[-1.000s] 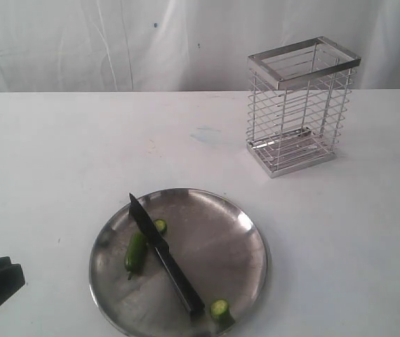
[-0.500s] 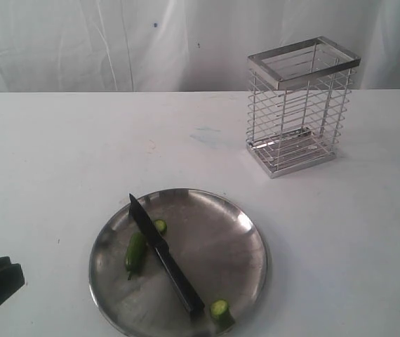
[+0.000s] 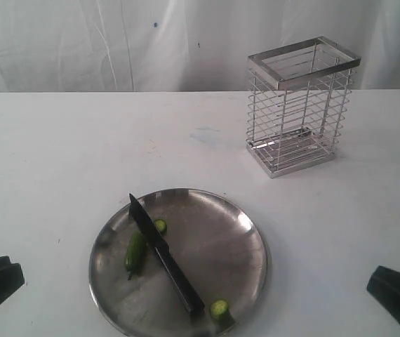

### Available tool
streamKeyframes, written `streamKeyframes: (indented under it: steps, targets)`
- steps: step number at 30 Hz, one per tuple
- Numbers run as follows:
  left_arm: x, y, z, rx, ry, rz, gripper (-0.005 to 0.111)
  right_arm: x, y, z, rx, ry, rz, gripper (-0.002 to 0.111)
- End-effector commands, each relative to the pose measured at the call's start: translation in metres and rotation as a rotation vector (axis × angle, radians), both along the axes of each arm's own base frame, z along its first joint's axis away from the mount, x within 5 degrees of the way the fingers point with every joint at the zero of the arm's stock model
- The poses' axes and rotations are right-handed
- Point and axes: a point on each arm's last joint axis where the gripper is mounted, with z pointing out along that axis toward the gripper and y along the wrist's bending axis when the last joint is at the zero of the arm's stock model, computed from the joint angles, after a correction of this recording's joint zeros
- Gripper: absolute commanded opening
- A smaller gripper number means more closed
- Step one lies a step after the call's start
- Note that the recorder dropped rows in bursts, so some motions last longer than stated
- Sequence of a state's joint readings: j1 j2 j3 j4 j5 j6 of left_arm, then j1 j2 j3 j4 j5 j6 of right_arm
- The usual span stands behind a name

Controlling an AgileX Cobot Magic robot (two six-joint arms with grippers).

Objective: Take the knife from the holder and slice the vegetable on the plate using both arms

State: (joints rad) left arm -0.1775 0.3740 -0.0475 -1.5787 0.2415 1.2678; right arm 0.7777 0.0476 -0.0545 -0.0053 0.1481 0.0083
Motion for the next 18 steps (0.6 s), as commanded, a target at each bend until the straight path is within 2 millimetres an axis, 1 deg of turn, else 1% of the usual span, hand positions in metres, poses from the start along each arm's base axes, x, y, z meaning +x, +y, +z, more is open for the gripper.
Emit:
streamKeyframes:
  steps: [1,4,11,18]
  targets:
    - [-0.001,-0.001,0.000,-0.026,0.003,-0.007,0.028,0.002,0.001,-0.013,0.047,0.032,-0.006,0.000]
    - [-0.001,-0.001,0.000,-0.026,0.003,-0.007,0.028,0.002,0.000,-0.019,0.036,0.115,-0.034,0.000]
    - [-0.001,-0.001,0.000,-0.026,0.003,-0.007,0.028,0.004,-0.004,-0.027,-0.022,0.177,-0.108,0.000]
    - [-0.001,-0.001,0.000,-0.026,0.003,-0.007,0.028,0.006,-0.007,-0.027,-0.024,0.180,-0.178,0.000]
